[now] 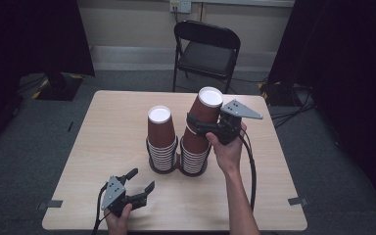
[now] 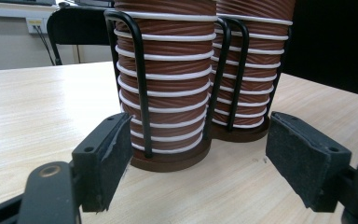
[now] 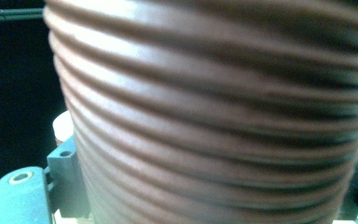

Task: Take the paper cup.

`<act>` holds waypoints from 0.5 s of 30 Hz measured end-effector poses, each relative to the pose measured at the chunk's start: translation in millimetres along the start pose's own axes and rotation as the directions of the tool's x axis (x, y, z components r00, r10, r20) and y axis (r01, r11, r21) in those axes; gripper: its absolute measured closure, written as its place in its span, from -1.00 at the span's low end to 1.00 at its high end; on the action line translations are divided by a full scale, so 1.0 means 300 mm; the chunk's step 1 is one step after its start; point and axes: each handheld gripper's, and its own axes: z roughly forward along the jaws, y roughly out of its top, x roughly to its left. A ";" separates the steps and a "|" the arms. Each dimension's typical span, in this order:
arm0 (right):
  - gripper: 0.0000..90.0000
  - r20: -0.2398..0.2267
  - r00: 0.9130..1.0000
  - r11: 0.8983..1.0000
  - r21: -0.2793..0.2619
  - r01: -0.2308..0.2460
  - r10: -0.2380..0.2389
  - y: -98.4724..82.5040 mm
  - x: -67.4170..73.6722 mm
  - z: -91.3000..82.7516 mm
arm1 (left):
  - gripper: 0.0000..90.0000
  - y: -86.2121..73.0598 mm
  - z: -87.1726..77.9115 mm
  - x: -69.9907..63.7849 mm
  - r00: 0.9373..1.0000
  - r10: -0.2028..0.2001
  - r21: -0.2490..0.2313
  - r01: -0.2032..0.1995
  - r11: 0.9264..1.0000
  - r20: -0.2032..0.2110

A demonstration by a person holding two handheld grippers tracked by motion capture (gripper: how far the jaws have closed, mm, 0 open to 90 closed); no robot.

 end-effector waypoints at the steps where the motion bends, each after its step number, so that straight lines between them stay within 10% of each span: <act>1: -0.72 -0.002 1.000 1.000 -0.004 -0.003 0.003 0.003 0.000 -0.001 | -0.50 0.000 0.000 0.000 1.000 0.000 0.000 0.000 1.000 0.000; 15: -0.71 0.003 0.999 0.999 -0.024 -0.035 0.035 0.027 -0.007 -0.044 | -0.48 0.001 0.000 0.001 1.000 -0.002 0.006 0.002 1.000 0.005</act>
